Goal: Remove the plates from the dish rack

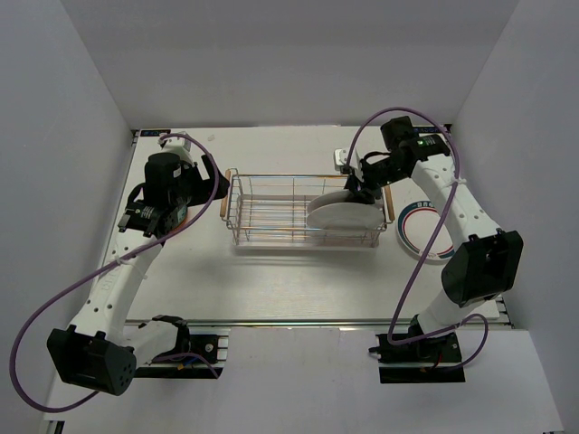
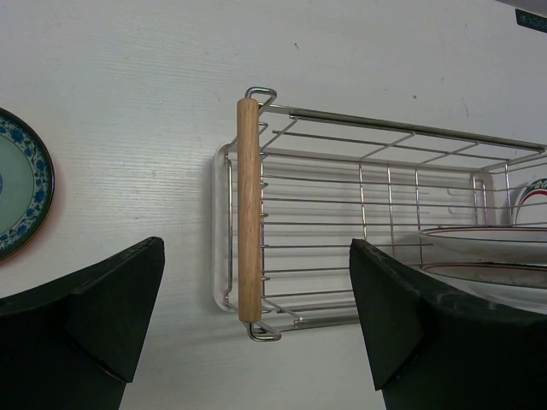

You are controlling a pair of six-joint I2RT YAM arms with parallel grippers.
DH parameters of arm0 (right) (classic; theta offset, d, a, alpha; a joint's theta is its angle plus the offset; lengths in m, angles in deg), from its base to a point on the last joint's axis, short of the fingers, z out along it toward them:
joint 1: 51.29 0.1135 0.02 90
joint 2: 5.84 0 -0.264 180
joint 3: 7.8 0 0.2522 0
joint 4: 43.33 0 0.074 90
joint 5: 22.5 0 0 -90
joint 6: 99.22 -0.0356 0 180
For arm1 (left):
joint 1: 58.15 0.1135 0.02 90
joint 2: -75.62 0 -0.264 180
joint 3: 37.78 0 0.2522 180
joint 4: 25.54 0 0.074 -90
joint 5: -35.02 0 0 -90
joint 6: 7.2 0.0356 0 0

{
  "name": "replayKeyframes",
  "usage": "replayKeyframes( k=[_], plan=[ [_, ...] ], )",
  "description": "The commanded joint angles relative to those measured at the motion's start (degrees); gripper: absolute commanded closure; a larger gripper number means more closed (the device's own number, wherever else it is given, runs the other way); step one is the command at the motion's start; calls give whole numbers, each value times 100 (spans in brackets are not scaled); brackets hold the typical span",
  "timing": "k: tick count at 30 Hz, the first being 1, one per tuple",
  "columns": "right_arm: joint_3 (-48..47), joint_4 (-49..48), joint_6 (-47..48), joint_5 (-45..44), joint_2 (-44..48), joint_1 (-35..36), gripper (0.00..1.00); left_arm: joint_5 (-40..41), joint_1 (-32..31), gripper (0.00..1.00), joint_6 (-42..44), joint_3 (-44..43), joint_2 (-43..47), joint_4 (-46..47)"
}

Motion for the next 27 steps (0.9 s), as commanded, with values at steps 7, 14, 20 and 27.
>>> replayKeyframes(
  k=[7, 14, 20, 27],
  plan=[
    [-217, 504, 218, 294, -2, 89, 76, -9, -30, 2, 69, -85, 49, 78],
    [-576, 750, 6, 408, 77, 89, 89, 61, -30, 2, 51, -76, 75, 42],
    [-770, 908, -125, 461, 200, 98, 92, -9, -30, 2, 51, -93, 93, 86],
    [-1314, 909, -257, 479, 288, 89, 96, -62, -30, 2, 51, -111, 93, 104]
  ],
)
